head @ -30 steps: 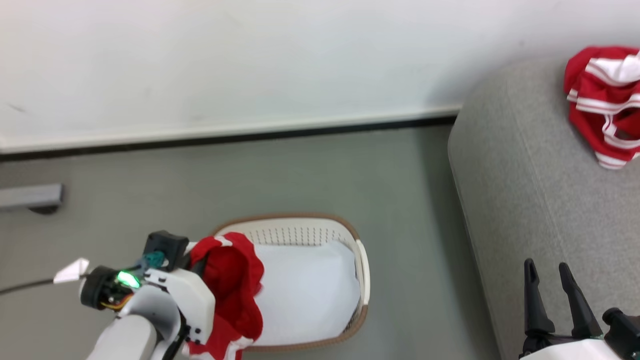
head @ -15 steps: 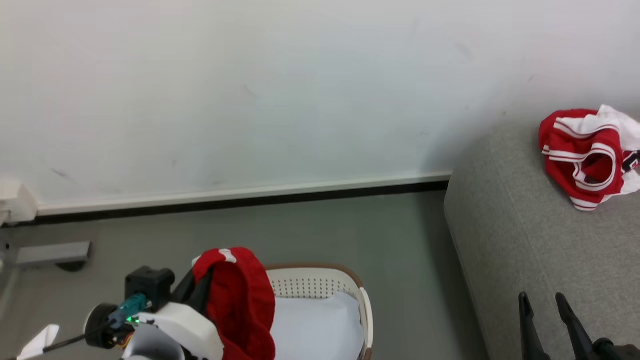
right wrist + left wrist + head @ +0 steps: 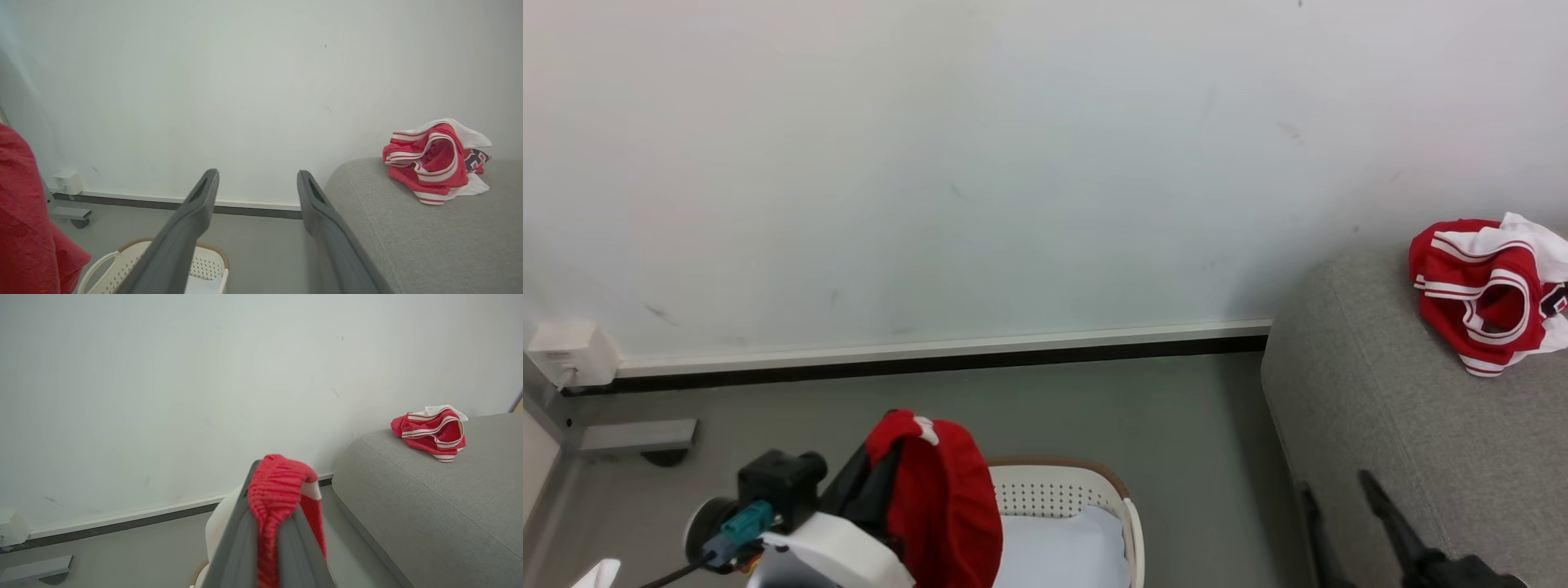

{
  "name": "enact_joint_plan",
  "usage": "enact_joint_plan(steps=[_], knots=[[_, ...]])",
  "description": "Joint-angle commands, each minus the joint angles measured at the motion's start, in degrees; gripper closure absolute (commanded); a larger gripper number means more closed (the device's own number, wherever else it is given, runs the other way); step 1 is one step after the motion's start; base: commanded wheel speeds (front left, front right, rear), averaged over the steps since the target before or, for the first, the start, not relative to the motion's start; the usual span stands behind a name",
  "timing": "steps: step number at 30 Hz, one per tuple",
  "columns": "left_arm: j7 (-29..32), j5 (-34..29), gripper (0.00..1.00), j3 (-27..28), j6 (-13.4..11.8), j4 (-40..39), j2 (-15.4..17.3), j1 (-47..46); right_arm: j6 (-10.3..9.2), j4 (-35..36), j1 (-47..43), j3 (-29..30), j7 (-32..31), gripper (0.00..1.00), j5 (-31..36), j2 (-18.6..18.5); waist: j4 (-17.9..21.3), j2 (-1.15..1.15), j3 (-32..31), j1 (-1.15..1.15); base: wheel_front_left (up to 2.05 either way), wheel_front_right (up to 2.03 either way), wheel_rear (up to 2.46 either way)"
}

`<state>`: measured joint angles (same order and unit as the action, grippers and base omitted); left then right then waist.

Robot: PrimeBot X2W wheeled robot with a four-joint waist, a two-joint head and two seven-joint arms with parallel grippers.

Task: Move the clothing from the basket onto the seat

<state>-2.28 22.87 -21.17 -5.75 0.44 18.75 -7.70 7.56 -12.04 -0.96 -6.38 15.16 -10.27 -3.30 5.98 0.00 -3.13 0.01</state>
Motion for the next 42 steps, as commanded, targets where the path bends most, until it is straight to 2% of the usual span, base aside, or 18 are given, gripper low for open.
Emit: enact_joint_plan(steps=[1,3,4,8,16,17,23,28,29,30,31,34,35,37,38,39,42], knots=[[0.4,0.0,1.00,-0.4,0.5,-1.2,0.1,-0.7,-0.15,0.2,1.6,-2.1,0.0,0.00,-0.8,-0.9,-0.2,0.00,0.1,-0.01,0.00,0.00,0.00],[0.8,-0.1,1.00,-0.9,0.8,-1.9,-0.1,-1.1,-0.14,0.0,2.4,-4.1,0.0,0.00,-1.5,-1.5,-0.4,0.00,0.2,-0.01,0.00,0.00,0.00],[1.8,-0.3,1.00,-2.1,1.6,-3.1,-0.3,-2.1,-0.15,-0.2,4.2,-8.7,0.0,0.00,-3.3,-2.6,-0.9,0.00,0.5,-0.01,0.00,0.00,0.00],[3.7,-0.9,1.00,-4.7,3.2,-4.6,-0.6,-3.9,-0.15,-1.0,9.1,-18.7,-0.6,0.00,-7.4,-5.9,-1.7,0.00,0.8,-0.01,0.00,0.00,0.00],[5.4,-1.8,1.00,-9.7,6.5,-4.6,-2.6,-7.4,-0.15,-0.5,19.7,-36.6,-1.4,0.00,-16.3,-10.7,-2.3,0.00,1.5,-0.01,0.00,0.00,0.00],[5.4,-1.8,1.00,-9.7,6.5,-4.6,-2.6,-7.4,-0.15,-0.5,19.7,-36.6,-1.4,0.00,-16.3,-10.7,-2.3,0.00,1.5,-0.01,0.00,0.00,0.00],[6.3,-2.0,1.00,-14.0,9.2,-4.9,-4.3,-9.0,-0.15,-0.6,26.1,-45.3,-1.6,0.00,-21.4,-13.3,-2.3,0.00,1.8,-0.01,0.00,0.00,0.00],[6.7,-1.2,1.00,-16.3,10.3,-5.0,-4.8,-9.5,-0.15,-2.1,28.5,-48.2,-1.0,0.00,-24.3,-14.3,-2.2,0.00,1.8,-0.01,0.00,0.00,0.00],[6.6,-1.1,1.00,-16.4,10.4,-5.0,-4.9,-9.5,-0.14,-2.4,28.7,-48.9,-1.0,0.24,-25.1,-14.2,-2.2,0.00,1.8,-0.01,0.00,0.00,0.00],[6.7,-1.1,1.00,-16.7,10.5,-4.9,-4.9,-9.5,-0.15,-2.6,28.9,-49.2,-1.1,0.68,-25.8,-14.3,-2.1,0.00,1.8,-0.01,0.00,0.00,0.00],[6.7,-1.2,1.00,-16.8,10.5,-4.8,-4.9,-9.5,-0.15,-3.0,29.2,-49.6,-1.1,1.00,-26.6,-14.4,-2.1,0.00,1.8,-0.01,0.00,0.00,0.00],[6.3,-1.3,1.00,-17.0,10.2,-4.5,-4.8,-9.4,-0.15,-3.8,29.4,-50.3,-0.9,1.00,-28.8,-14.8,-1.8,0.00,1.9,-0.01,0.00,0.00,0.00],[6.2,-1.4,0.91,-17.0,10.2,-4.4,-4.7,-9.3,-0.15,-4.1,29.4,-50.4,-0.9,1.00,-29.2,-15.0,-1.7,0.00,1.9,-0.01,0.00,0.00,0.00],[5.9,-1.9,0.54,-17.1,9.9,-4.1,-4.5,-9.3,-0.15,-4.5,29.3,-50.0,-0.8,1.00,-30.2,-15.2,-1.3,0.00,2.1,-0.01,0.00,0.00,0.00],[5.8,-2.0,0.18,-17.1,9.9,-3.9,-4.5,-9.3,-0.15,-4.5,29.3,-49.6,-0.6,1.00,-30.6,-15.4,-1.1,0.00,2.1,-0.01,0.00,0.00,0.00],[5.6,-2.1,0.00,-17.1,9.8,-3.7,-4.5,-9.2,-0.15,-4.6,29.2,-49.3,-0.5,1.00,-30.9,-15.7,-0.8,0.00,2.2,-0.01,0.00,0.00,0.00],[5.2,-2.1,0.00,-17.2,9.4,-2.9,-4.7,-8.9,-0.15,-4.4,28.9,-47.5,-0.4,1.00,-31.0,-16.4,0.7,0.00,2.5,-0.01,0.00,0.00,0.00]])
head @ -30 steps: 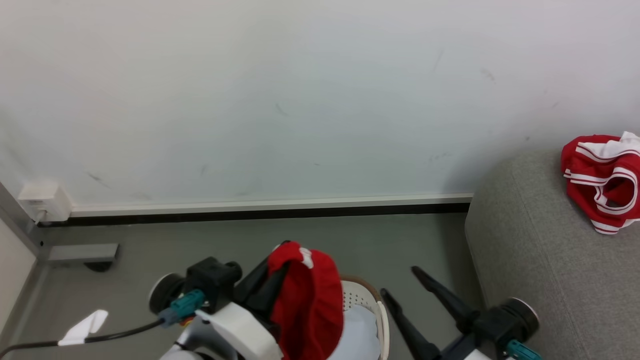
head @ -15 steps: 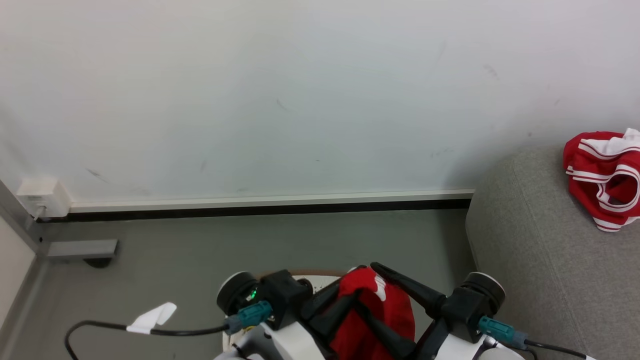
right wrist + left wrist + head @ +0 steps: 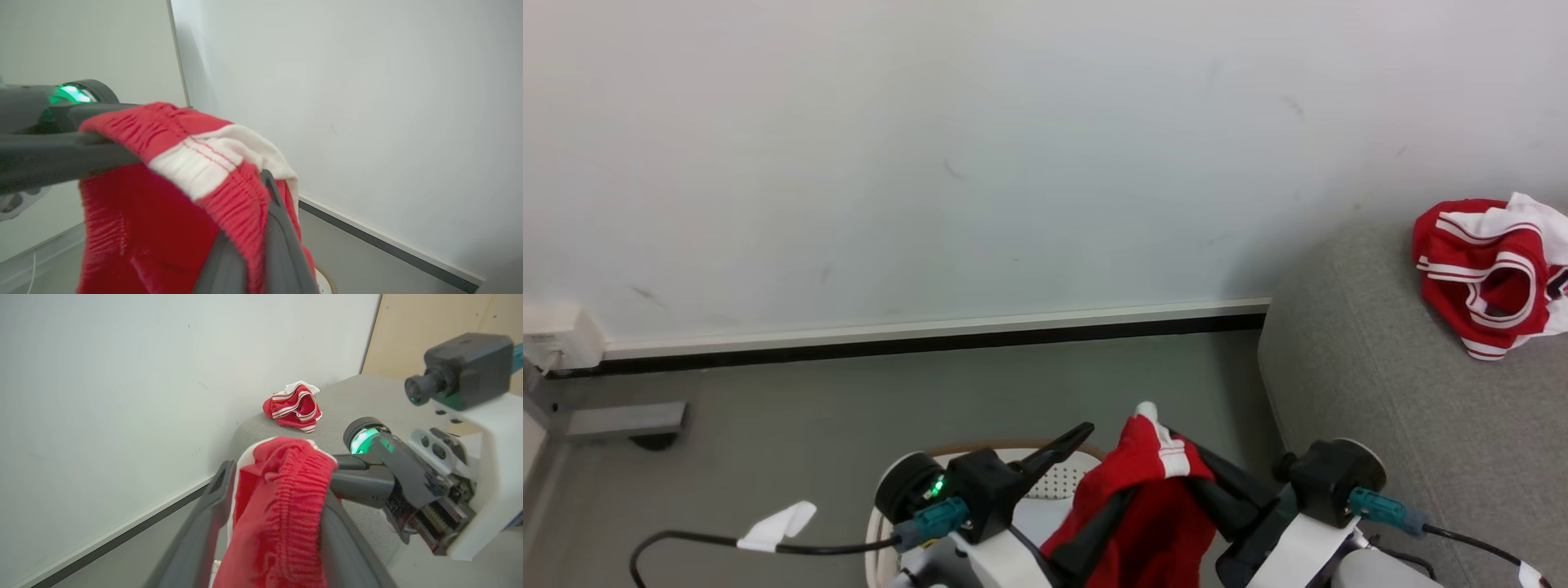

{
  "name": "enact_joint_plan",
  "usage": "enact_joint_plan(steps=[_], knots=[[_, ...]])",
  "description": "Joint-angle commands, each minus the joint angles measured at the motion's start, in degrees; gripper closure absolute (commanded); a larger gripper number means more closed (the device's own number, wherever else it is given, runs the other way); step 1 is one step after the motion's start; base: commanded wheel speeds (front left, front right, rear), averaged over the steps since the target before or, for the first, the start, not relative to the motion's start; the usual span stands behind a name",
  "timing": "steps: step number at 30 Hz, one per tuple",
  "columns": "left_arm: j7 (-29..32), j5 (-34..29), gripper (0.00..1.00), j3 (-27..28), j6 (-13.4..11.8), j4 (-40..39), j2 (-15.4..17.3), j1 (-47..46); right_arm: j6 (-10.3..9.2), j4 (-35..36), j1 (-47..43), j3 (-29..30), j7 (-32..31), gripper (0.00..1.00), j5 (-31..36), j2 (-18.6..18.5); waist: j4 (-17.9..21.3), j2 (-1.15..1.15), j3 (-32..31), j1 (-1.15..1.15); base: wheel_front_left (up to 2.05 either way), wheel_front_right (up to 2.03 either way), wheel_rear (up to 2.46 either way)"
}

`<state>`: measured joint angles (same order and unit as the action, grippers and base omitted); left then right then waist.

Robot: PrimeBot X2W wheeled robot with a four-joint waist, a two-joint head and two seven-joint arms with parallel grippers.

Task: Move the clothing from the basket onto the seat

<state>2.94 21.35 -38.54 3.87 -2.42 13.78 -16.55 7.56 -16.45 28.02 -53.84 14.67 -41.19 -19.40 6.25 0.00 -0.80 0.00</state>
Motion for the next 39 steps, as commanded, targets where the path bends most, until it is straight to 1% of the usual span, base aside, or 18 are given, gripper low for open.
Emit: enact_joint_plan(steps=[1,5,15,19,22,25,28,31,35,39], knots=[[-0.2,-0.6,0.00,0.1,-0.3,0.3,0.2,0.1,-0.15,0.0,-0.1,0.6,0.2,1.00,0.1,-0.4,1.1,0.00,0.3,0.00,0.00,0.00,0.00],[-1.0,-0.6,0.00,-0.6,-0.2,1.5,-0.1,0.4,-0.15,0.6,-0.4,3.5,0.4,1.00,0.5,-1.9,4.8,0.00,1.0,0.00,0.00,0.00,0.00],[-2.2,-1.2,0.00,-2.4,0.0,3.2,-1.4,-1.0,-0.15,2.4,-1.7,9.6,0.5,1.00,1.8,-4.5,16.7,0.00,2.9,0.00,0.00,0.00,0.00],[-2.2,-1.2,0.00,-3.2,0.2,3.6,-1.8,-1.5,-0.15,2.9,-2.8,12.7,0.5,1.00,2.4,-5.5,20.2,0.00,3.4,0.00,0.00,0.00,0.00],[-1.8,-1.2,0.00,-3.6,0.3,3.8,-1.8,-1.8,-0.14,3.1,-3.5,15.3,0.5,1.00,2.9,-5.8,21.9,0.00,4.1,0.00,0.00,0.00,0.00],[-1.4,-1.6,0.00,-3.8,0.2,3.4,-1.6,-2.5,-0.15,2.3,-3.4,20.3,0.5,1.00,4.4,-5.6,22.6,0.00,5.7,0.00,0.00,0.00,0.00],[-0.6,-1.8,0.00,-3.9,0.5,2.8,-1.2,-3.7,-0.14,1.5,-2.4,26.0,0.5,1.00,6.9,-3.8,22.2,0.00,8.4,0.00,0.00,0.00,0.00],[0.6,-1.9,0.00,-4.0,0.8,2.1,-0.5,-5.2,-0.15,0.5,0.1,32.5,0.5,1.00,9.8,-1.8,21.0,0.00,12.6,0.00,0.00,0.00,0.00],[2.3,-2.5,0.00,-4.0,1.3,0.7,1.1,-7.7,-0.15,-1.0,6.5,40.9,-0.9,1.00,14.6,0.7,18.5,0.00,18.6,0.00,0.00,0.00,0.00],[3.7,-3.3,0.00,-3.3,1.4,-0.8,2.6,-10.6,-0.14,-2.3,15.6,49.7,-3.1,1.00,18.4,1.1,15.4,0.00,25.3,0.00,0.00,0.00,0.00]])
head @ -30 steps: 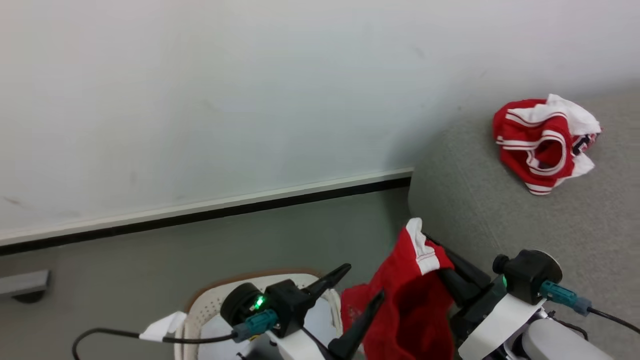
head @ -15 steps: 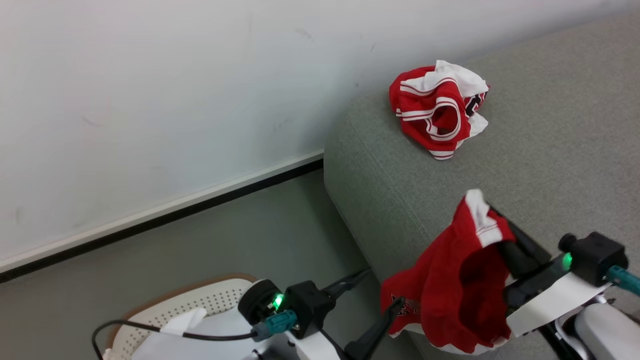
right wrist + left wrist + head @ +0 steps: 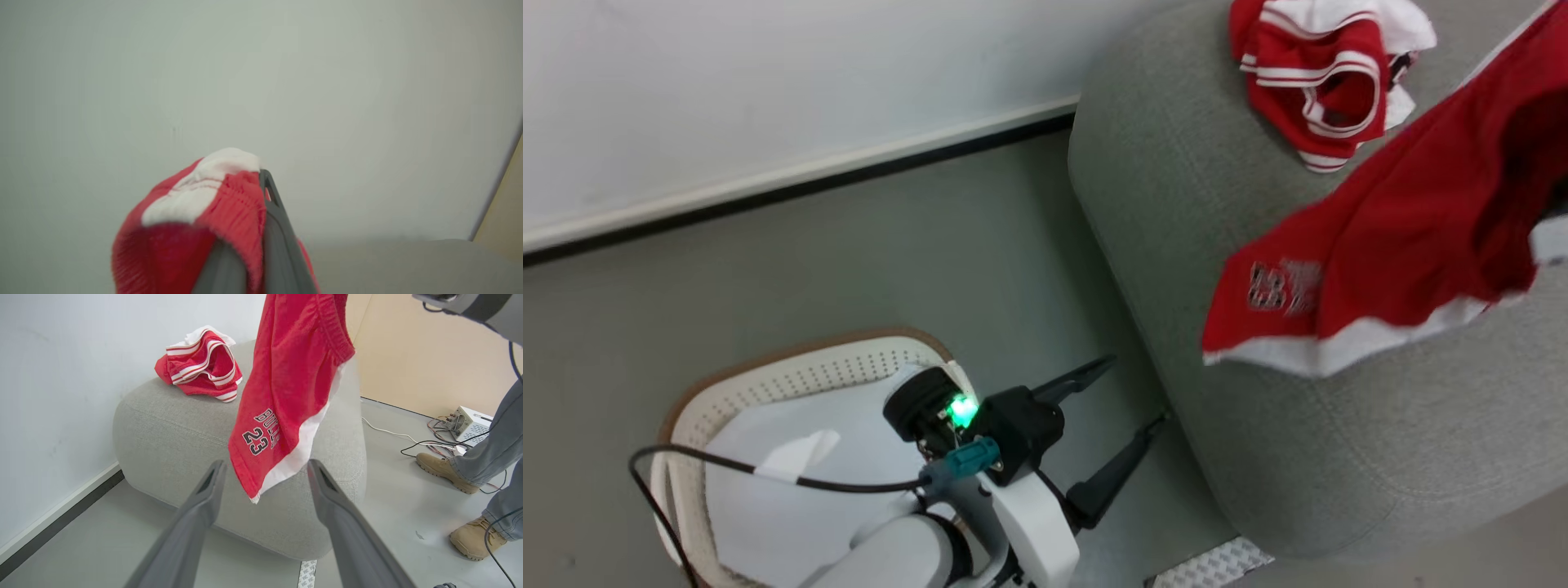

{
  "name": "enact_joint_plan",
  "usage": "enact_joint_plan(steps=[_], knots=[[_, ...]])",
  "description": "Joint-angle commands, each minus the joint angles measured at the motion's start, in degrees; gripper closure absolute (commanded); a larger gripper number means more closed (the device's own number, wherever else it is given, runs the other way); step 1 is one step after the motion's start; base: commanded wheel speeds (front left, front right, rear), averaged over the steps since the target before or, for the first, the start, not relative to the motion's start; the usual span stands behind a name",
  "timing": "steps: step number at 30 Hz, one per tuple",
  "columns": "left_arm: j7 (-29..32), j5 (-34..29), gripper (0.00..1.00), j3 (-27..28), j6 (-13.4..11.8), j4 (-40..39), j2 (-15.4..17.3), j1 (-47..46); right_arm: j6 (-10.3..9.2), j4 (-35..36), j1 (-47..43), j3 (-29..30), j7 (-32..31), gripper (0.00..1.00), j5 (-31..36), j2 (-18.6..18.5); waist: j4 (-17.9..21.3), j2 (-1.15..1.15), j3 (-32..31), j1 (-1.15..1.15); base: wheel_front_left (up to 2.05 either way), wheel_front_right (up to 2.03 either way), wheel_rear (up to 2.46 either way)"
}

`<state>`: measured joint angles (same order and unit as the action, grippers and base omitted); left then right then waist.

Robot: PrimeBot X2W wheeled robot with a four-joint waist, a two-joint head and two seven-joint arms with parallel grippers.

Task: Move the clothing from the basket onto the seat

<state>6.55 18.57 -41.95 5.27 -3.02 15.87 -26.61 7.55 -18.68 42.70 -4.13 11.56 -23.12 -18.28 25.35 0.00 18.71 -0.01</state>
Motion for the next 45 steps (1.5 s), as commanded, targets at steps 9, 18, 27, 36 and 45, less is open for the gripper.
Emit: enact_joint_plan(steps=[9,18,27,36,45], knots=[[0.8,-1.7,0.00,1.3,0.2,-2.0,2.3,-5.2,-0.14,-9.9,27.0,21.1,-7.5,1.00,7.2,-5.3,-11.0,0.00,15.4,0.01,0.00,0.00,0.00],[0.0,-2.0,0.00,1.6,-0.6,-2.4,2.4,-5.9,-0.14,-21.4,37.1,32.2,-8.2,1.00,20.7,-9.7,-15.5,0.00,19.6,0.01,0.00,0.00,0.00],[0.3,-1.8,0.00,1.8,-1.8,-3.2,4.6,-3.4,-0.14,-32.7,29.5,42.6,-1.0,1.00,30.7,-3.1,-15.5,0.00,21.1,0.01,0.00,0.00,0.00],[-0.9,0.4,0.00,3.7,-3.4,-3.0,5.3,-1.5,-0.14,-38.6,23.0,42.5,1.7,0.00,38.2,0.0,-12.8,0.00,16.6,0.01,0.00,0.00,0.00],[-6.0,3.8,0.00,5.6,-5.4,0.3,3.6,2.5,-0.14,-39.0,12.6,31.2,3.5,0.00,36.7,1.3,-10.8,0.00,7.0,0.01,0.00,0.00,0.00]])
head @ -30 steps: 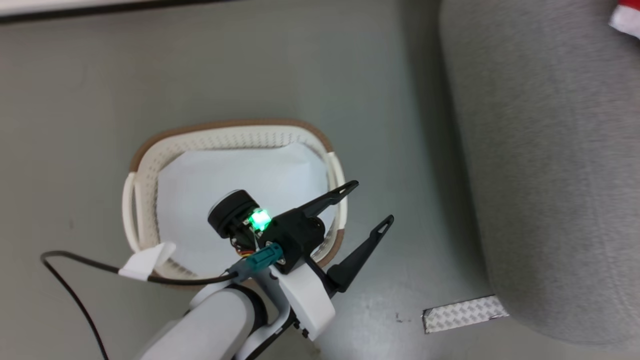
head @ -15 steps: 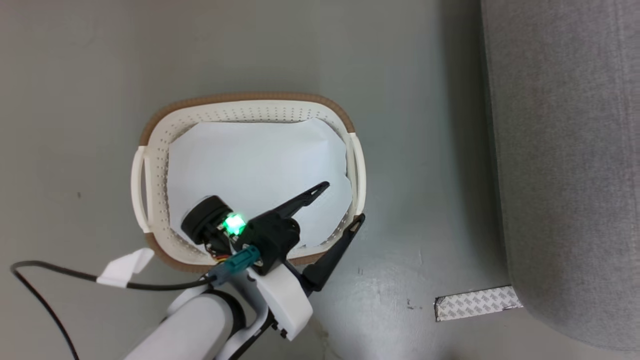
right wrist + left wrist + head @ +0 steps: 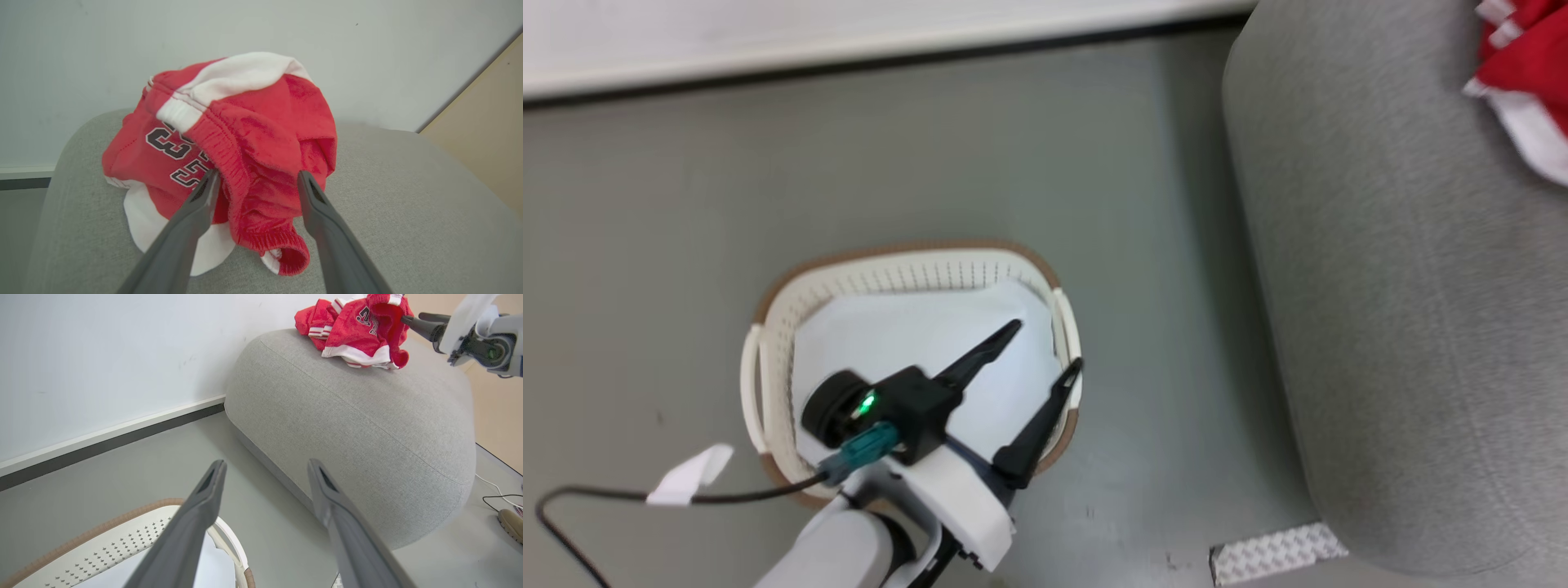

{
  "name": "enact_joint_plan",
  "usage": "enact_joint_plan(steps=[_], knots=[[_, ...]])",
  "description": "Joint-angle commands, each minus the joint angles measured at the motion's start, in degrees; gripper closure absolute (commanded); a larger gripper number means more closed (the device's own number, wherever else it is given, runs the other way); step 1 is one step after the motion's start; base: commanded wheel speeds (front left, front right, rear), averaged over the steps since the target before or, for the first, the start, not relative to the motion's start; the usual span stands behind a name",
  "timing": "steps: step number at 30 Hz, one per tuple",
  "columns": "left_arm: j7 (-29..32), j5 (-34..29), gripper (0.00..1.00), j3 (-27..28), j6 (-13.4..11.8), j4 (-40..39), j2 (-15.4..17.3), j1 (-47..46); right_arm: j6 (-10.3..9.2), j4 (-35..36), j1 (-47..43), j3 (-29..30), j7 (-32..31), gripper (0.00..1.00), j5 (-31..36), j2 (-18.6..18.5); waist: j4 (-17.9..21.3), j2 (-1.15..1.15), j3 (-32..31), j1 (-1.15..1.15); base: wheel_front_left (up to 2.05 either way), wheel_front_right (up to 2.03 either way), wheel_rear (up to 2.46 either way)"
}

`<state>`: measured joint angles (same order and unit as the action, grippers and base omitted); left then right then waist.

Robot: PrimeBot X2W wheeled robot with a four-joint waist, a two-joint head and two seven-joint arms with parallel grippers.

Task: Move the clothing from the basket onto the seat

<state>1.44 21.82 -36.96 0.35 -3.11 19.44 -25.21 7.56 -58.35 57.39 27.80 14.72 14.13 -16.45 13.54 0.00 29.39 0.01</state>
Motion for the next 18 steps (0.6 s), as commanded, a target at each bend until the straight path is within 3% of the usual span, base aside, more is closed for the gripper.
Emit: enact_joint_plan(steps=[1,8,18], knots=[[-1.6,0.9,0.00,1.0,-1.0,0.8,0.0,1.9,-0.15,1.4,-3.7,-1.9,0.4,0.00,-1.0,-0.6,1.1,0.00,-4.9,-0.01,0.00,0.00,0.00],[-7.3,4.1,0.00,4.1,-3.7,4.0,-0.5,8.3,-0.15,14.5,-17.8,-8.2,0.5,0.00,-8.3,2.6,0.7,0.00,-13.6,-0.01,0.00,0.00,0.00],[-14.7,7.8,0.00,8.9,-8.3,8.8,-1.2,18.8,-0.15,34.7,-41.3,-14.2,0.5,0.00,-16.6,8.4,-3.4,0.00,-25.3,-0.01,0.00,0.00,0.00]])
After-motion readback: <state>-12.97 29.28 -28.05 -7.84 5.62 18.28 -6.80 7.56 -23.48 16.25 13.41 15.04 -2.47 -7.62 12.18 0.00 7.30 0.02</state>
